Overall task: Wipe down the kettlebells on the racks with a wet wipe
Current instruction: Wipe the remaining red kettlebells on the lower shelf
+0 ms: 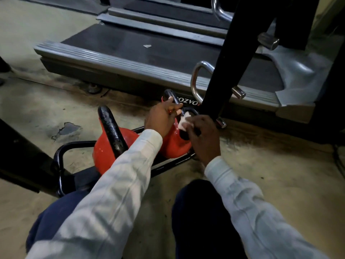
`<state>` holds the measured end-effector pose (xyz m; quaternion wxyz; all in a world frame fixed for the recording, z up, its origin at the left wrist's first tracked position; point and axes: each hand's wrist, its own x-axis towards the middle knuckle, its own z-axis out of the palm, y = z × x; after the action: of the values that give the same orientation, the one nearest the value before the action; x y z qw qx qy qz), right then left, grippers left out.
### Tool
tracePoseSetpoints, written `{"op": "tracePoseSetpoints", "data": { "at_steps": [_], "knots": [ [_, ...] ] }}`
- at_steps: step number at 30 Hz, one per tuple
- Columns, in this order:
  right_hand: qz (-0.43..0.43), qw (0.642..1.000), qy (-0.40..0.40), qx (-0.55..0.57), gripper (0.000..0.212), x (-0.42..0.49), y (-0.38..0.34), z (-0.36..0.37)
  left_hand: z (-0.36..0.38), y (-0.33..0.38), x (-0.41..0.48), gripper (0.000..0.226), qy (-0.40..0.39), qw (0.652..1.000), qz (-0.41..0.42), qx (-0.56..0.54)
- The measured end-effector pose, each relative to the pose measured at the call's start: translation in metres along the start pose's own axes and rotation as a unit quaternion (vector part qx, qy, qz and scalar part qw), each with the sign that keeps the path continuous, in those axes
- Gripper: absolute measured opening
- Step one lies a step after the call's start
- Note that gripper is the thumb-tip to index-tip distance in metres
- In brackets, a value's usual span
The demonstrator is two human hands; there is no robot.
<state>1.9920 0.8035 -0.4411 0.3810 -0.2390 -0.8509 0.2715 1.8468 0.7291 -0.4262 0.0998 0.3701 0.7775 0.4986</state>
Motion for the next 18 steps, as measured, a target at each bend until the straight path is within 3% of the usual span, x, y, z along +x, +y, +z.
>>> {"op": "tracePoseSetpoints", "data": {
  "at_steps": [4,8,10,12,15,16,18],
  "knots": [
    [0.177,0.977,-0.053,0.104,0.004,0.021,-0.003,-0.01,0.001,-0.001,-0.003,0.028,0.003,1.0,0.008,-0.02],
    [0.2,0.961,-0.193,0.004,0.024,0.016,0.002,-0.04,-0.009,0.016,-0.002,0.027,-0.005,0.996,-0.008,0.09],
    [0.248,0.925,-0.287,0.029,0.019,0.012,-0.012,-0.061,-0.019,0.037,-0.001,0.027,-0.048,0.977,-0.023,0.204],
    [0.341,0.87,-0.312,0.169,0.011,0.015,-0.04,-0.082,-0.031,0.063,-0.006,0.03,-0.104,0.956,-0.049,0.269],
    [0.437,0.782,-0.31,0.317,0.009,0.036,-0.084,-0.118,-0.045,0.101,-0.028,0.022,-0.169,0.967,-0.12,0.147],
    [0.445,0.77,-0.304,0.341,0.01,0.045,-0.096,-0.13,-0.05,0.117,-0.037,0.017,-0.18,0.965,-0.178,0.063],
    [0.446,0.774,-0.275,0.356,0.013,0.058,-0.117,-0.152,-0.063,0.155,-0.055,0.017,-0.181,0.923,-0.324,-0.1]
  ]
}}
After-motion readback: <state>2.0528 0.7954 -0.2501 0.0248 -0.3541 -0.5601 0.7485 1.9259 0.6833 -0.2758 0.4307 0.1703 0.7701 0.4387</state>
